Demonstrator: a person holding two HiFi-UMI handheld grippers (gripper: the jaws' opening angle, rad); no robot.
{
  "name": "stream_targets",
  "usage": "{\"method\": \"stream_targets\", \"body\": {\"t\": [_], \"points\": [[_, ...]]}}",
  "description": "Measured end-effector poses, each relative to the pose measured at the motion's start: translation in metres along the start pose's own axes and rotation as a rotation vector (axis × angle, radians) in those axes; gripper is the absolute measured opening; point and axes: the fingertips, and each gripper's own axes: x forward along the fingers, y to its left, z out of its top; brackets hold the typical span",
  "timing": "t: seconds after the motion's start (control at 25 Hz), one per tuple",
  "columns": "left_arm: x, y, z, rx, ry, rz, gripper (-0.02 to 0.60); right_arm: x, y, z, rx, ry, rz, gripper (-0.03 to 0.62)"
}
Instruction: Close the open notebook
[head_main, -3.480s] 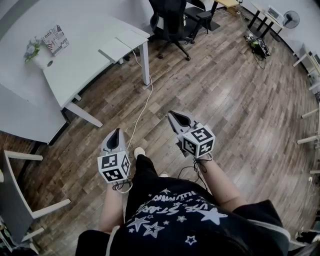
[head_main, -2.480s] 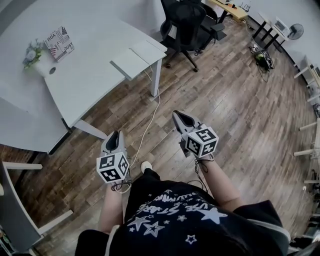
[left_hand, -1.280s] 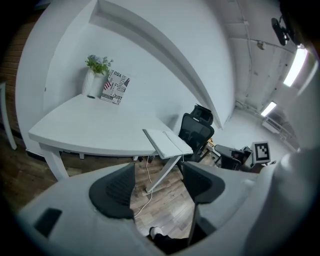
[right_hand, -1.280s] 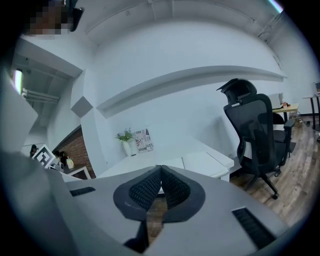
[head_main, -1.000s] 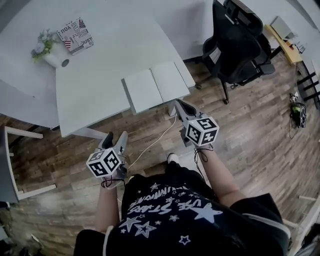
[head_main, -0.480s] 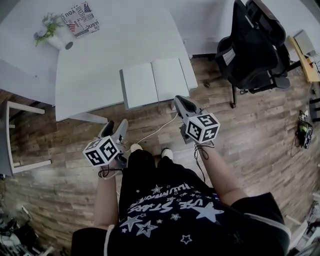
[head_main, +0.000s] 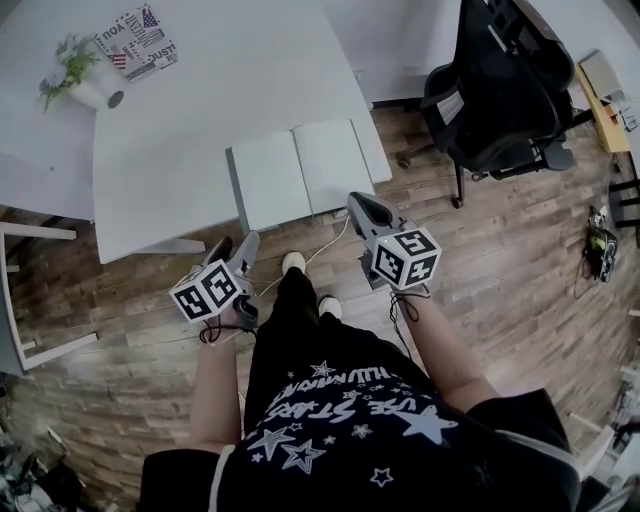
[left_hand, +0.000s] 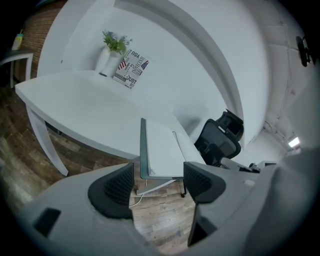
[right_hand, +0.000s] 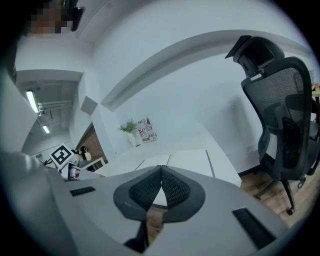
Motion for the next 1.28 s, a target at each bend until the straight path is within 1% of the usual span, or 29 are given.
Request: {"method": "stream_targets", "body": {"t": [0.2, 0.6, 0.68, 0.72, 0.8, 0.88, 0.96, 1.08, 1.2, 1.28], "points": [[0.020, 0.015, -0.005, -0.044, 0.051, 0.010, 0.313, 0.021, -0.005, 0.002, 0.001, 0.021, -0.005, 0.005], [0.048, 0.014, -0.015, -0.112, 0.120, -0.042, 0.313, 0.050, -0.002, -0.001, 0.007, 0.056, 0.007, 0.005], [0.051, 0.014, -0.019, -0.126, 0.141, -0.053, 0.304, 0.053, -0.002, -0.003, 0.008, 0.062, 0.009, 0.005], [0.052, 0.015, -0.021, -0.129, 0.150, -0.053, 0.277, 0.053, -0.002, -0.004, 0.009, 0.064, 0.009, 0.005], [0.053, 0.017, -0.022, -0.121, 0.156, -0.040, 0.175, 0.054, -0.003, -0.005, 0.011, 0.068, 0.010, 0.005], [0.053, 0.019, -0.021, -0.104, 0.151, -0.026, 0.163, 0.055, -0.003, -0.006, 0.011, 0.070, 0.011, 0.005], [0.051, 0.018, -0.019, -0.085, 0.141, -0.016, 0.105, 0.055, -0.003, -0.006, 0.009, 0.070, 0.011, 0.005], [0.047, 0.017, -0.017, -0.046, 0.127, 0.008, 0.072, 0.055, -0.001, -0.006, 0.008, 0.069, 0.015, 0.005], [0.042, 0.012, -0.013, 0.001, 0.112, 0.043, 0.063, 0.054, 0.002, -0.006, 0.008, 0.066, 0.022, 0.005], [0.037, 0.004, -0.008, 0.043, 0.094, 0.053, 0.060, 0.052, 0.003, -0.005, 0.007, 0.061, 0.027, 0.005]]}}
